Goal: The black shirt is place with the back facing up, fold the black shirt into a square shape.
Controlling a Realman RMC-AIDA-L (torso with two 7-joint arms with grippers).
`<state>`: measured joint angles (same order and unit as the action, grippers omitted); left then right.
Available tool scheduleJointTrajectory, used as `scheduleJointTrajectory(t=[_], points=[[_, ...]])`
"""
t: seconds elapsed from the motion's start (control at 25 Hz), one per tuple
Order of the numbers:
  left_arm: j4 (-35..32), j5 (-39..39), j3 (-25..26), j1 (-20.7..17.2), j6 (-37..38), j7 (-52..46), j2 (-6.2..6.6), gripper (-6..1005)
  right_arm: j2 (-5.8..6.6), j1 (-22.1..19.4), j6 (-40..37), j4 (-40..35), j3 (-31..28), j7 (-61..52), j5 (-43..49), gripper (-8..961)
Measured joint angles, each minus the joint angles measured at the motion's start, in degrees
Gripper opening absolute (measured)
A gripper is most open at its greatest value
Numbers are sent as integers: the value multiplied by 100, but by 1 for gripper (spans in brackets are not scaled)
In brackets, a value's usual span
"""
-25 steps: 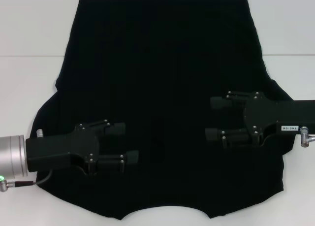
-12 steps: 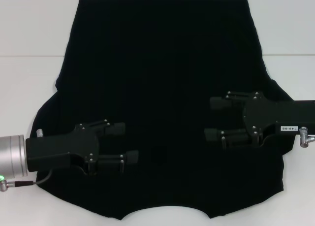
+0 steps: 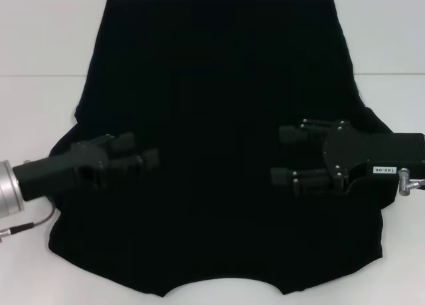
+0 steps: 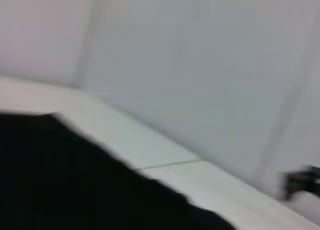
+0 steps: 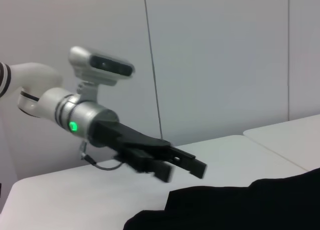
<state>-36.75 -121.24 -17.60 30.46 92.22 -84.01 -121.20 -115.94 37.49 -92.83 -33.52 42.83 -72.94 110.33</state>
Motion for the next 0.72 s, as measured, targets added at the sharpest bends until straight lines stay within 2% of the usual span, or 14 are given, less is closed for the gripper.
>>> scheduleJointTrajectory(t=[0.12, 0.36, 0.52, 0.72], points=[[-57, -32, 12, -16, -635, -671, 14, 875, -66, 41, 7, -15, 40, -17, 20, 881], [-255, -62, 52, -153, -1596, -1406, 30, 879, -90, 104, 38, 8, 25, -91, 21, 881], [-456, -267, 70, -228, -1976, -2019, 58, 884, -131, 124, 87, 3, 14, -160, 5, 881], [-749, -983, 67, -231, -2177, -2846, 70, 884, -151, 174, 122, 12, 36, -375, 3, 881]])
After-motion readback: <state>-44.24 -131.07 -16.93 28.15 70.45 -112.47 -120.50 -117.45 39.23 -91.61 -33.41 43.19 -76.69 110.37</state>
